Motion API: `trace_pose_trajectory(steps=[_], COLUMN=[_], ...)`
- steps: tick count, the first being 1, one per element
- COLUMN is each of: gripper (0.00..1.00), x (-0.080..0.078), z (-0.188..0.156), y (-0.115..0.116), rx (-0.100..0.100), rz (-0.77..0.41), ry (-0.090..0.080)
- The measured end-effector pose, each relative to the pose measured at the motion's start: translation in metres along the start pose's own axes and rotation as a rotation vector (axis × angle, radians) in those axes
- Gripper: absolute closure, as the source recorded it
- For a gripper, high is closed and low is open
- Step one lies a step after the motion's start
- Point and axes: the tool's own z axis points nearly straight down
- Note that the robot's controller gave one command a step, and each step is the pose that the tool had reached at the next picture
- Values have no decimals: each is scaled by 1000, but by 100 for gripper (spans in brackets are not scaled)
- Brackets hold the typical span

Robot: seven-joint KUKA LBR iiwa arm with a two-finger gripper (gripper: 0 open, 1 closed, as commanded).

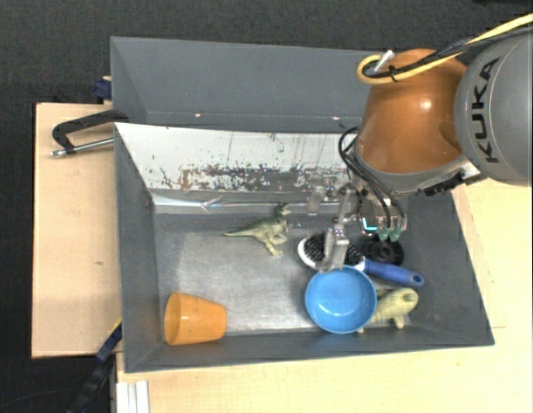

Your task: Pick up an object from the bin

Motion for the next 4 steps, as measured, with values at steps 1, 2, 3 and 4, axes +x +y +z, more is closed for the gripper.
trace_pose_trajectory(steps=[1,2,3,4], gripper=[0,0,0,0], x=[-29,-42,-62,-33], z=[137,101,102,132], y=[-77,-108,-103,-88], rx=[1,0,-3,2], rz=[8,133,460,-434], ry=[-1,-15,-12,-9])
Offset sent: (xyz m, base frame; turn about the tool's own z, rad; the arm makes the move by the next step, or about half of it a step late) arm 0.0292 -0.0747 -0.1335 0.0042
